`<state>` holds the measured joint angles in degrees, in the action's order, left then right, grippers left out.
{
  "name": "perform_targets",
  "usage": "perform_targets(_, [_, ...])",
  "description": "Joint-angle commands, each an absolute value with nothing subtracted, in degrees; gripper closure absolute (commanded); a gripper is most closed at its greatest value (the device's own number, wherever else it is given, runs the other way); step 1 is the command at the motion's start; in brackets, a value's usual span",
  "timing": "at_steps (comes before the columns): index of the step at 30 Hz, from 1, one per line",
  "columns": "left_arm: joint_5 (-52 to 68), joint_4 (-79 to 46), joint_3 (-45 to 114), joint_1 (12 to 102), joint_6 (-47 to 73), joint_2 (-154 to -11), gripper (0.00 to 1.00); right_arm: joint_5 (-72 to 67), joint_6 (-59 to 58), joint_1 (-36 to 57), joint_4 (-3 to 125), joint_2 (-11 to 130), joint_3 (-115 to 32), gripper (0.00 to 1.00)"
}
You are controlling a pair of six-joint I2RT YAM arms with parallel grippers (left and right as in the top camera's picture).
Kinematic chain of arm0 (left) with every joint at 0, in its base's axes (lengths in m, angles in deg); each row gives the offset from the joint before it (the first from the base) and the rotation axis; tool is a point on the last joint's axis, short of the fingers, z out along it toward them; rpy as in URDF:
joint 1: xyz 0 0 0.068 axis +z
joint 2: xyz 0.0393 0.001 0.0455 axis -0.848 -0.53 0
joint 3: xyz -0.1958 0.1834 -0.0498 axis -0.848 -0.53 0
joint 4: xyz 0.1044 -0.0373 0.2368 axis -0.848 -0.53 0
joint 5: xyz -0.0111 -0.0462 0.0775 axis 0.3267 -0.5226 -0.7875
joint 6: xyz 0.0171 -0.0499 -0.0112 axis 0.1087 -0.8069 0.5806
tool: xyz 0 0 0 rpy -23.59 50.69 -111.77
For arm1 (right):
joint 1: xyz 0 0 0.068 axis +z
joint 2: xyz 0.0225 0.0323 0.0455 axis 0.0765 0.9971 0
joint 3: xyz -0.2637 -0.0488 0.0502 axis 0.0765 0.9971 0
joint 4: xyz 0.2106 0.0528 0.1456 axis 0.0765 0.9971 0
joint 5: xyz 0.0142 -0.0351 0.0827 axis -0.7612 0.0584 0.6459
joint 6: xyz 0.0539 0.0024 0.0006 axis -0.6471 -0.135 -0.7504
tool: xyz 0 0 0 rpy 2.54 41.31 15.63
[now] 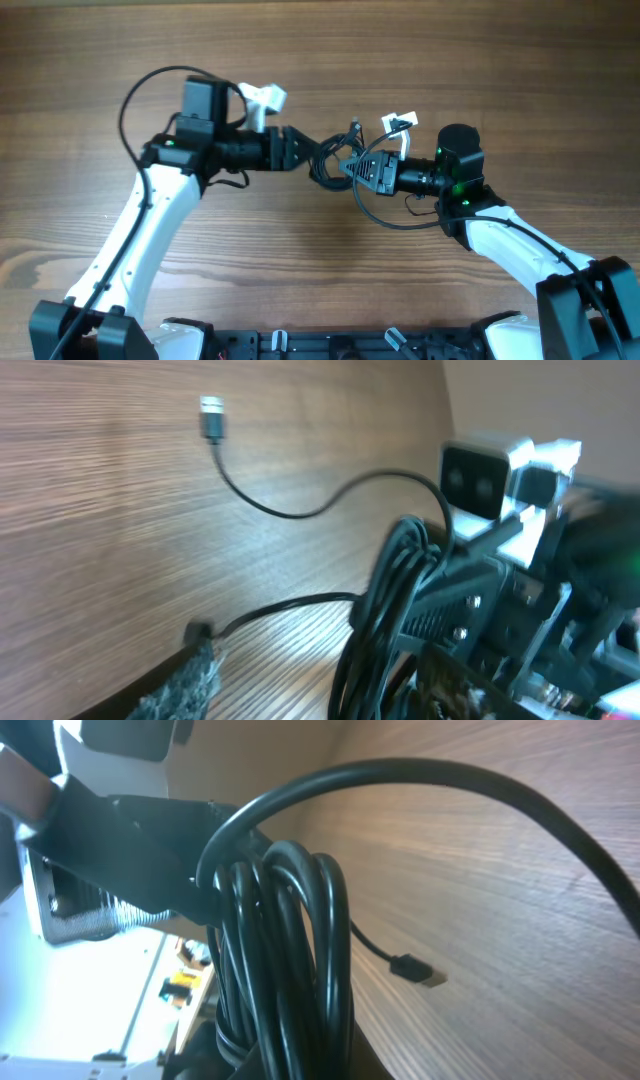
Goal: Untangle cables
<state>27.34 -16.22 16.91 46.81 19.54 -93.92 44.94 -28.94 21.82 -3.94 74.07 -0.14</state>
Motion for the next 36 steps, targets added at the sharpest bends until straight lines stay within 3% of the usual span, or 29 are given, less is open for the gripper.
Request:
perform_targets(1, [27.2, -16.0, 17.4, 50.5, 9.7, -93.7, 0.34, 41.5, -29.6, 21.9, -4.2, 73.6, -0.2, 0.96])
perform_targets(4, [27.2, -17.0, 17.4, 49.9, 5.9, -93.7, 0.46, 38.8, -32.2, 21.9, -4.8, 73.6, -0.2, 0.96])
perform_targets(8, [27.2, -19.3, 17.4, 47.9, -1.5, -93.7, 0.62, 35.7, -23.8, 21.9, -4.9, 73.6, -0.2, 0.96])
perform_targets(19, [11.0, -20.2, 17.4, 37.9, -8.8, -94.5, 0.63, 37.0, -24.3, 21.9, -7.0, 73.6, -0.2, 0.96])
perform_targets(21, [6.9, -20.3, 17.4, 36.9, -8.8, -95.1, 0.66, 38.3, -24.4, 21.9, -7.0, 73.6, -0.2, 0.96])
perform_targets(24, [3.3, -20.5, 17.4, 36.6, -10.3, -96.8, 0.84, 39.8, -25.9, 21.9, -7.6, 73.6, -0.2, 0.95])
perform_targets(36, [3.4, -20.1, 17.4, 36.3, -9.0, -103.6, 0.96, 42.4, -25.9, 21.9, -11.4, 73.6, -0.2, 0.96])
